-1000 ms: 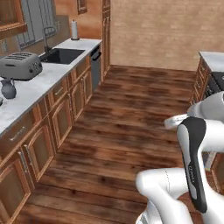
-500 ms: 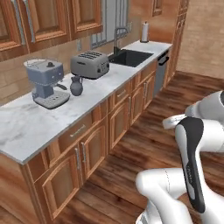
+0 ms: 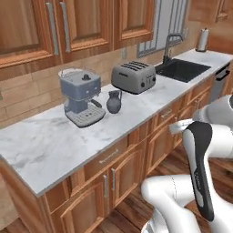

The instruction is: Move the bell pepper and bread from the top shelf to the second highest shelf to make space. Then, place the pitcher from the counter on the cleared top shelf.

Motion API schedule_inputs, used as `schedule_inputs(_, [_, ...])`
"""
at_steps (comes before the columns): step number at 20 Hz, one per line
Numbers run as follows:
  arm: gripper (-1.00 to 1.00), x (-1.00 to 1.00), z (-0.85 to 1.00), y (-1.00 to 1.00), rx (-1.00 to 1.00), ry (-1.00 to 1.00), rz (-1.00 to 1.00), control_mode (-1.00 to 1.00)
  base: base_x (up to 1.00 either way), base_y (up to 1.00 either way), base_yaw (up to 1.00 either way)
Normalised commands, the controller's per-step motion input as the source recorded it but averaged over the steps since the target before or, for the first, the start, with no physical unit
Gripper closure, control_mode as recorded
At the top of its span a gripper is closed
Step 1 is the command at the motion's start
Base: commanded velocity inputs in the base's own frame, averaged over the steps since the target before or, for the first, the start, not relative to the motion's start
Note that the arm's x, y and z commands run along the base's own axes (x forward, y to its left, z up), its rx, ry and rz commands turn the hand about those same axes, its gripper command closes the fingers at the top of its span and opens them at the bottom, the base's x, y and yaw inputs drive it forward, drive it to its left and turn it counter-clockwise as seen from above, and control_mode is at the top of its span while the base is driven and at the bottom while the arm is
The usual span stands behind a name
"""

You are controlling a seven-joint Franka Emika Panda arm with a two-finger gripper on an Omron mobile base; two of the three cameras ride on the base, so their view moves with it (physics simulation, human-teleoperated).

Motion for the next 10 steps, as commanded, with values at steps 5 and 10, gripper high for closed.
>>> schedule_inputs(5, [-1.00, 0.00, 0.00, 0.00, 0.00, 0.00, 0.00, 1.00, 1.00, -0.06, 0.52])
schedule_inputs(10, [-1.00, 0.00, 0.00, 0.00, 0.00, 0.00, 0.00, 1.00, 1.00, -0.33, 0.54])
